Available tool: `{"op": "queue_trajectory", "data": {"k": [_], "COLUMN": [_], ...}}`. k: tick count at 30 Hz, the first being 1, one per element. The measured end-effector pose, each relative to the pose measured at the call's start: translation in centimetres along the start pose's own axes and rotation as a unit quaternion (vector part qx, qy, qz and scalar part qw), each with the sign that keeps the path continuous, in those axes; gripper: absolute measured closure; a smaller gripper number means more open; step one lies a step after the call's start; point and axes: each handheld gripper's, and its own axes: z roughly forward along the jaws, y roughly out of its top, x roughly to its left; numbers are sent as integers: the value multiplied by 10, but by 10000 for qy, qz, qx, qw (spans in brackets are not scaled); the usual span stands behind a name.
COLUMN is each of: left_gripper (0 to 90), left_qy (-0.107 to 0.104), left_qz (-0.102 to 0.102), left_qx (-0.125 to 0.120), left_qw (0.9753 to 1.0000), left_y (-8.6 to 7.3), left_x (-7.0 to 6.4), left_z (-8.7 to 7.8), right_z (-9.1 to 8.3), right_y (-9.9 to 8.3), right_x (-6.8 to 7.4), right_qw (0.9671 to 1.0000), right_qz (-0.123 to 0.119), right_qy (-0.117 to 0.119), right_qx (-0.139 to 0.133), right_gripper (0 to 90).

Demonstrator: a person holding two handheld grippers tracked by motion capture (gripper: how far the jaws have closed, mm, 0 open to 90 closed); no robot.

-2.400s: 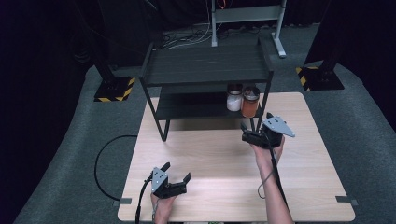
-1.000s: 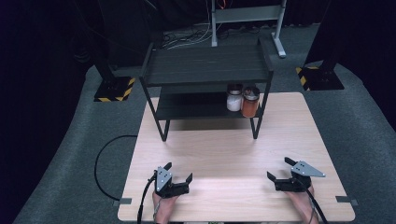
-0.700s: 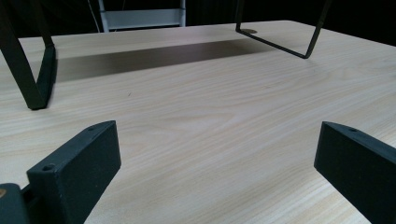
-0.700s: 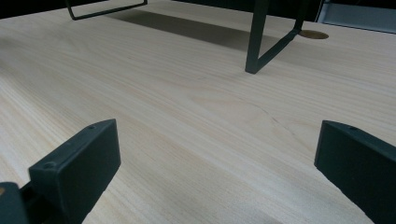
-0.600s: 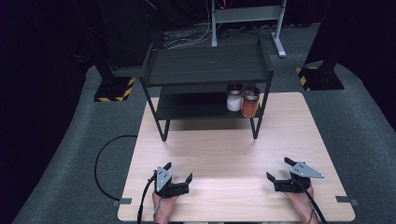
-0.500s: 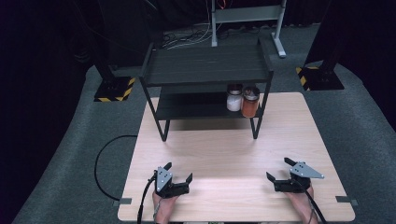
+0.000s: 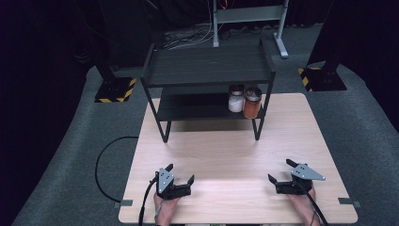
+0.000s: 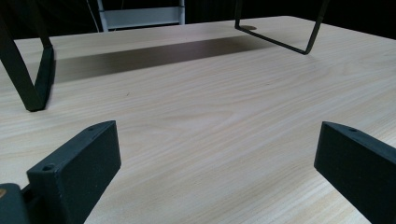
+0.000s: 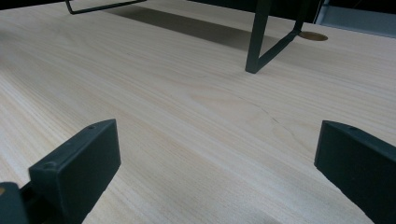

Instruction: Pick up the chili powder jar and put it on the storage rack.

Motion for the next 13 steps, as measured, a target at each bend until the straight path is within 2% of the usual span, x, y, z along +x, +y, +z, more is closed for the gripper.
{"op": "queue_trajectory", "data": {"k": [13], "left_gripper": [6], "left_qy": [-6], "left_qz": [-30], "left_qx": [-45], "left_qw": [10000], "left_y": [-1], "left_x": [1], "left_z": [-1], "right_z": [0], "right_y": [0], "right_x": [0], "right_qw": [10000], "right_qz": [-22], "right_qy": [-1], "right_qx": [14], "right_gripper": [0]}}
